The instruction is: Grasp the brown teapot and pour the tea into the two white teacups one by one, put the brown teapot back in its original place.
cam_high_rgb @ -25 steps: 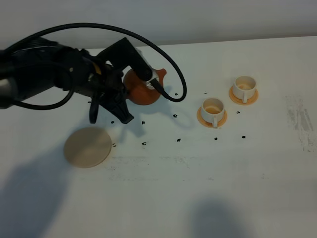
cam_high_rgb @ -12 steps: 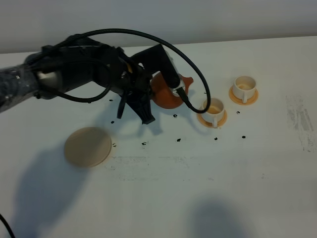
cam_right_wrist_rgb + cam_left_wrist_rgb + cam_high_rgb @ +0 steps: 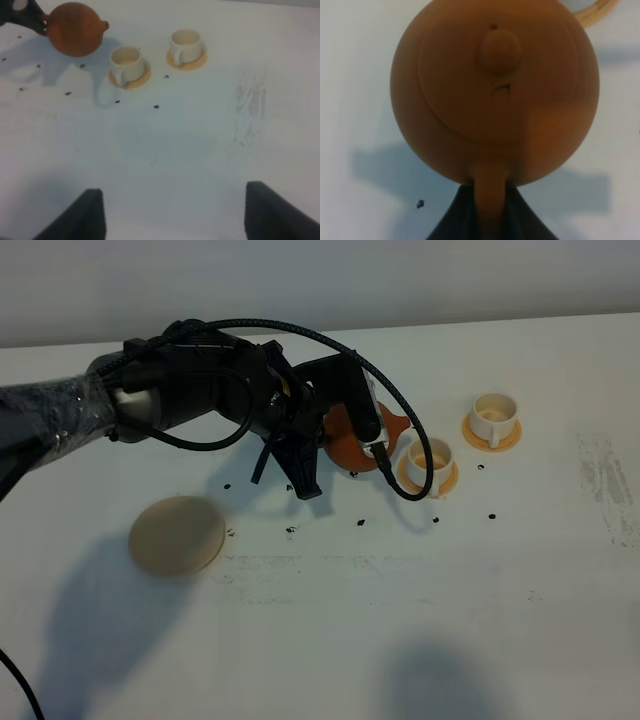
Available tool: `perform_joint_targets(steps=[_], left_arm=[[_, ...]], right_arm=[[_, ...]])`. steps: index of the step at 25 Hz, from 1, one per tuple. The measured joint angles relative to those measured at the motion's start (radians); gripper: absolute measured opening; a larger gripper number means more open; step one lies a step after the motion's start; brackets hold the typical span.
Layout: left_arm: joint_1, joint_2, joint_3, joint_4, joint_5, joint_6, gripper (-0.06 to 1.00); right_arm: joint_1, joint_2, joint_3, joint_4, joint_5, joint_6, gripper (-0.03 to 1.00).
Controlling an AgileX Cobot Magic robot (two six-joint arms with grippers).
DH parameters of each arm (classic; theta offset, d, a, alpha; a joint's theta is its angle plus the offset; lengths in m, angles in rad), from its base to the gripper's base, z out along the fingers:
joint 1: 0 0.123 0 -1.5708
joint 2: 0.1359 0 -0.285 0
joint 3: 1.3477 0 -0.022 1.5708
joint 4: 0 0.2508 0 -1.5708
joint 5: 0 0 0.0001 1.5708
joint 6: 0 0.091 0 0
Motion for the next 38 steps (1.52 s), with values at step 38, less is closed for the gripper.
perform_joint_targets(steps=[38], left_arm=[[-0.010,0.062,-0.080,0.080,-0.038,0.198,0.10]], right_arm=[[0.000,0.000,0.000,0.000,0.000,0.000,0.59]])
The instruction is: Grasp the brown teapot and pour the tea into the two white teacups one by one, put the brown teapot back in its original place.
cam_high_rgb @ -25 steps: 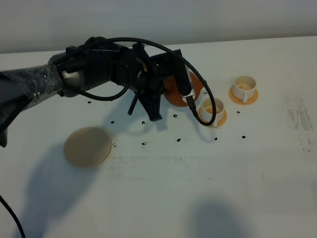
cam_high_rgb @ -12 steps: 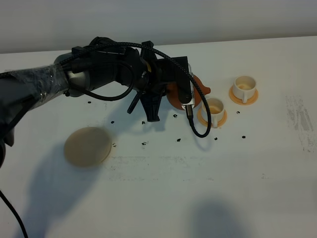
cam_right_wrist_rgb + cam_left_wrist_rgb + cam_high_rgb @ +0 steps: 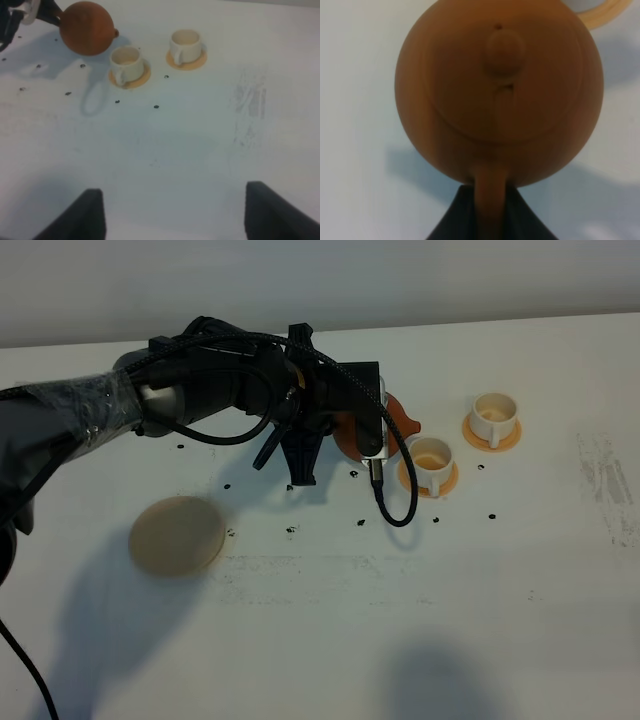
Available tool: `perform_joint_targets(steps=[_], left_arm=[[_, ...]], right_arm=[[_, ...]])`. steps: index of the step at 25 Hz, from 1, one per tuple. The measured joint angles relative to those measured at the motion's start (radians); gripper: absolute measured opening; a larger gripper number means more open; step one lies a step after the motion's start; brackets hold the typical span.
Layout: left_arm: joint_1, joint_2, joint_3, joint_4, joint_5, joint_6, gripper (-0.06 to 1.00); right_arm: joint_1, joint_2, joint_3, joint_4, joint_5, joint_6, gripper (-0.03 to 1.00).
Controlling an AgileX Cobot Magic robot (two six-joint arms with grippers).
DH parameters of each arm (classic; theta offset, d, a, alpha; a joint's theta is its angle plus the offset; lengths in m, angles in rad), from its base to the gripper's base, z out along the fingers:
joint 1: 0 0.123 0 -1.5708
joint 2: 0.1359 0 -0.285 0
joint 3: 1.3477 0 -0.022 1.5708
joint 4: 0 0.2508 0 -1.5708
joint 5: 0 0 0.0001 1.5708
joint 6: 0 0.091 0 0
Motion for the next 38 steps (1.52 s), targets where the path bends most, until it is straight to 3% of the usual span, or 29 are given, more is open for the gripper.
perform_joint_targets(steps=[38], left_arm=[[-0.036,0.013,0.000,0.199,-0.084,0.033,0.10]], right_arm=[[0.000,0.000,0.000,0.000,0.000,0.000,0.59]])
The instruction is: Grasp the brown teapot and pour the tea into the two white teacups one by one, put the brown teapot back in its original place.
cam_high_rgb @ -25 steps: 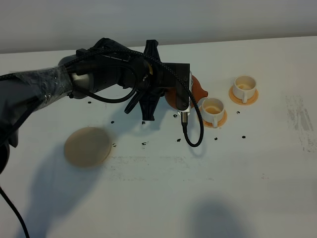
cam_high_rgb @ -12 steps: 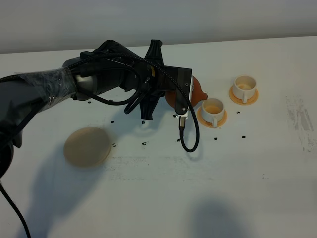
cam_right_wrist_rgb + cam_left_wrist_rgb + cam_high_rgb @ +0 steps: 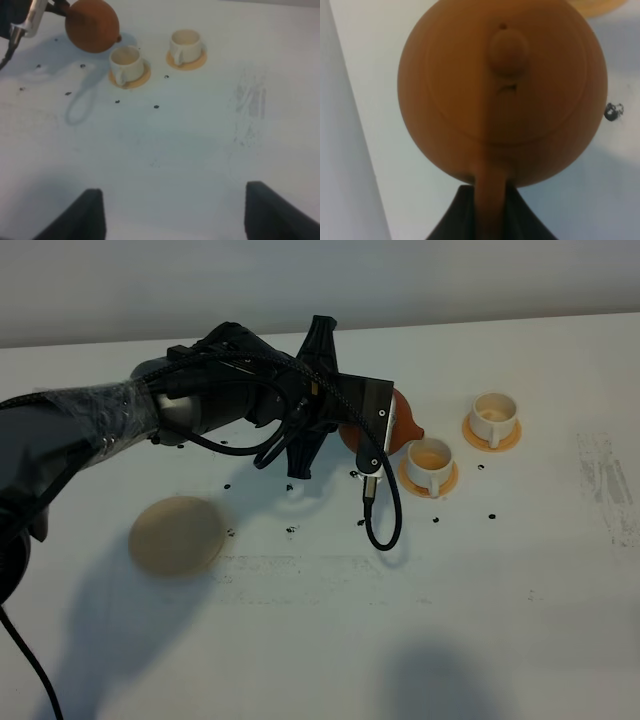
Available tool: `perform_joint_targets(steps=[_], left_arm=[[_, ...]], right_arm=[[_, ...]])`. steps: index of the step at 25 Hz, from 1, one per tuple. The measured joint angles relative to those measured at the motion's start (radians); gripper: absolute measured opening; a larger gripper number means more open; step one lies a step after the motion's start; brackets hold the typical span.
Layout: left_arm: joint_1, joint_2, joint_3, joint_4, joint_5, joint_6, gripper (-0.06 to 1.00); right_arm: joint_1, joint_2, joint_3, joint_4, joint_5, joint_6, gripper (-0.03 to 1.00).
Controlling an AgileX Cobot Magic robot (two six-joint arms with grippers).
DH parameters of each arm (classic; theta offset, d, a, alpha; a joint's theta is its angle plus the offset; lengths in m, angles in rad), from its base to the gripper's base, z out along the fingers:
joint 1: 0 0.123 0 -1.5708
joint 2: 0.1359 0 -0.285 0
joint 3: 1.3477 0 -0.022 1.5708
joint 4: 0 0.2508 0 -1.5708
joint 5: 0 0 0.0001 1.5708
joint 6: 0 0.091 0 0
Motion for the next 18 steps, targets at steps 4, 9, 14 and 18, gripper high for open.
perform_joint_targets(steps=[4,9,14,18], left_arm=[[-0.004,0.003,0.000,0.025,-0.005,0.000,0.10],[-0.004,0.003,0.000,0.068,-0.009,0.000,0.10],[-0.004,0.003,0.000,0.087,-0.018,0.000,0.10],[-0.004,0.003,0.000,0.104,-0.020,0.017,0.10]], right_arm=[[0.000,0.000,0.000,0.000,0.000,0.000,0.59],[0.000,0.000,0.000,0.000,0.000,0.000,0.59],[0.000,0.000,0.000,0.000,0.000,0.000,0.59],[0.000,0.000,0.000,0.000,0.000,0.000,0.59]])
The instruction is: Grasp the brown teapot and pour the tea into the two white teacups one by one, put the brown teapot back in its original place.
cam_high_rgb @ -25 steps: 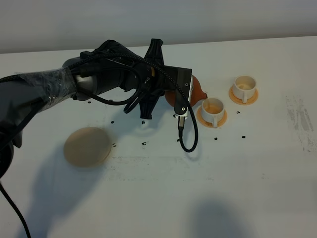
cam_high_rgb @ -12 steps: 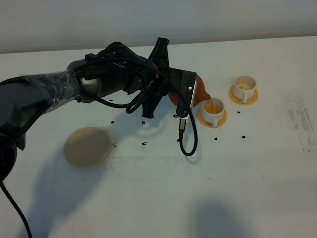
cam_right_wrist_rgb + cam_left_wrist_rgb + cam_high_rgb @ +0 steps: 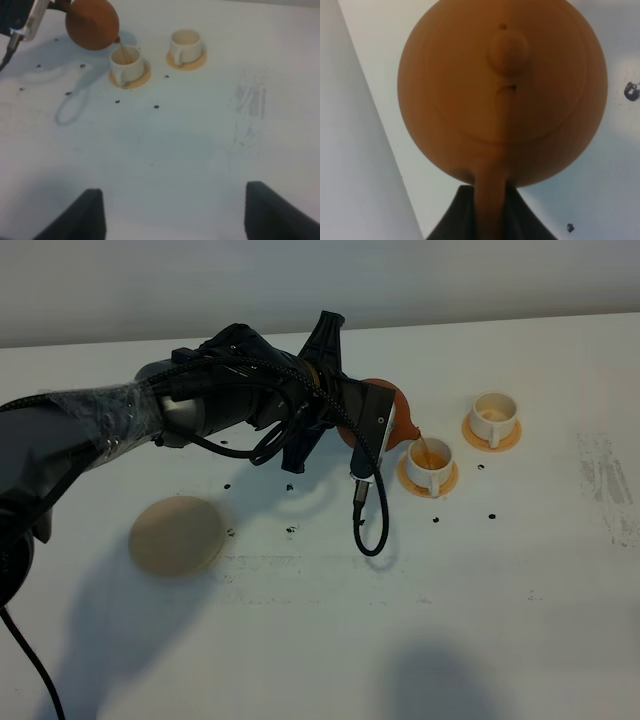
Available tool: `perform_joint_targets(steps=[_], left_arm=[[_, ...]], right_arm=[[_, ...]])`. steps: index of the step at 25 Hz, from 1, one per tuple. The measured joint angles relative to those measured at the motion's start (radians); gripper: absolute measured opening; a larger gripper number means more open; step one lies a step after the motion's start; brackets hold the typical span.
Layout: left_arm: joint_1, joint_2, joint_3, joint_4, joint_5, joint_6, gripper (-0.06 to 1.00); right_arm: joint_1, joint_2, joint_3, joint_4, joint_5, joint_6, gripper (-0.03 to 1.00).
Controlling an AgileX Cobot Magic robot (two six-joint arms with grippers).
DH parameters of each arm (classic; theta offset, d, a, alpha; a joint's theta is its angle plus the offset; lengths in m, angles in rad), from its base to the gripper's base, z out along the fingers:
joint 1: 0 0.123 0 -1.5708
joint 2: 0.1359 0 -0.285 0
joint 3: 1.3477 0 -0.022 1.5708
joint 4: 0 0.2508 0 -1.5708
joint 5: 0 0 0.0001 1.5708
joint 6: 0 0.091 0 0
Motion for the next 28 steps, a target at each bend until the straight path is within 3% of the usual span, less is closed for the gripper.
perform_joint_targets(steps=[28], left_arm=[[0.000,0.001,-0.039,0.025,-0.006,0.099,0.10]], right_arm=[[0.000,0.000,0.000,0.000,0.000,0.000,0.59]])
